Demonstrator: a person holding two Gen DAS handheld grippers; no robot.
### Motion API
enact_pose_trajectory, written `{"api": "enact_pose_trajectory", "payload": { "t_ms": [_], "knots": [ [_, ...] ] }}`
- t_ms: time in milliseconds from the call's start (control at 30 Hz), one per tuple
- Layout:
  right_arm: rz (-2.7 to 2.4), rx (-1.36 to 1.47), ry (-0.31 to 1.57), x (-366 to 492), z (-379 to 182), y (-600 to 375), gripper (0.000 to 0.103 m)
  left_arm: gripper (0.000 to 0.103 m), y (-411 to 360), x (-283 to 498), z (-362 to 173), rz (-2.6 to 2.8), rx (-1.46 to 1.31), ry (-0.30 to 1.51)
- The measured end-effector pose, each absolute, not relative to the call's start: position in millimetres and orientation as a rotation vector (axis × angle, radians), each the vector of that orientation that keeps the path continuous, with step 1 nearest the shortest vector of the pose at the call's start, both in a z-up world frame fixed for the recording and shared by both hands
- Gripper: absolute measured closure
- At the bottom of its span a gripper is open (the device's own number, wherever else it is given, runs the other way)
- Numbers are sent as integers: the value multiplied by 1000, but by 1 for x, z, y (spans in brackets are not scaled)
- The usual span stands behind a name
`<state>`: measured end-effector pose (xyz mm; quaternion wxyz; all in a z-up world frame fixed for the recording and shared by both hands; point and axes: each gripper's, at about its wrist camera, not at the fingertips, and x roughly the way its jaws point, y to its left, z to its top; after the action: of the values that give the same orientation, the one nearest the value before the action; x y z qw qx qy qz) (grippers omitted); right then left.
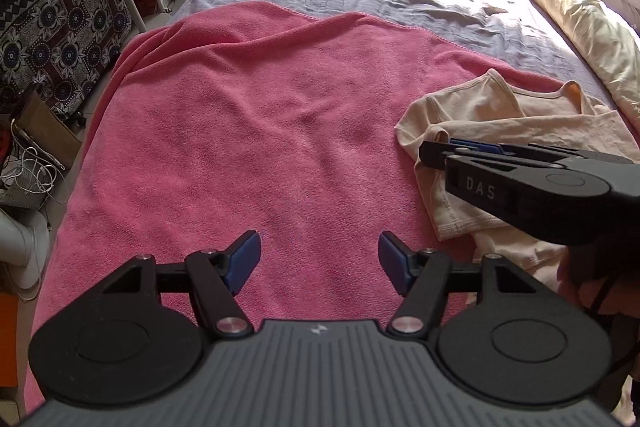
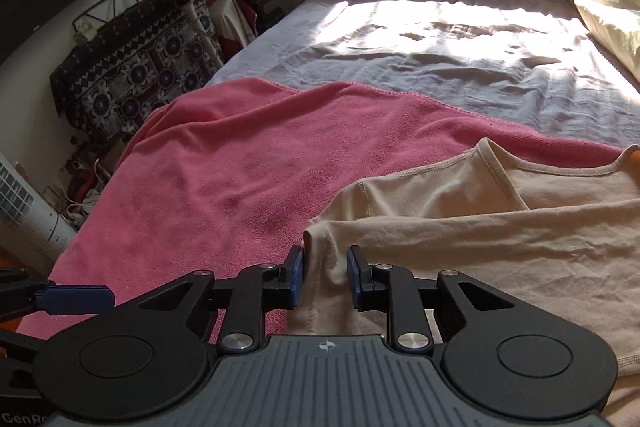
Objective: Fold clothes
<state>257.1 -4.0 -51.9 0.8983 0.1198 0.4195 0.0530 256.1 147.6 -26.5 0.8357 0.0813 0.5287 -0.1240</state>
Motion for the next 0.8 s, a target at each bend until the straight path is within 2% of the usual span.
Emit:
{"api": "enact_pose_trajectory", "payload": {
  "t_ms": [33, 67, 100, 233, 467, 633, 733, 800],
  "knots": [
    [103, 245, 843, 244, -46, -9, 43, 36, 146, 253, -28, -267, 182, 1123],
    [94, 239, 818, 231, -40, -15, 24, 36, 144, 249, -29, -271, 191, 1126],
    [72, 214, 793, 214, -34, -26, 23, 36, 141, 245, -30, -278, 199, 1132],
    [-7, 96, 854, 143, -25, -84, 23, 36, 130, 219, -29, -341, 203, 1164],
    [-172, 110, 1129, 4, -24, -227, 23, 35, 103, 134, -35, -490, 162, 1335],
    [-142, 447, 1258, -53, -40, -329, 24, 33, 87, 78, -57, -428, 141, 1448],
    [23, 602, 1304, -65, -57, -357, 30, 23, 78, 51, -63, -366, 156, 1458],
    [83, 617, 1320, -67, -65, -364, 39, 23, 69, 36, -62, -345, 166, 1465]
  ]
}}
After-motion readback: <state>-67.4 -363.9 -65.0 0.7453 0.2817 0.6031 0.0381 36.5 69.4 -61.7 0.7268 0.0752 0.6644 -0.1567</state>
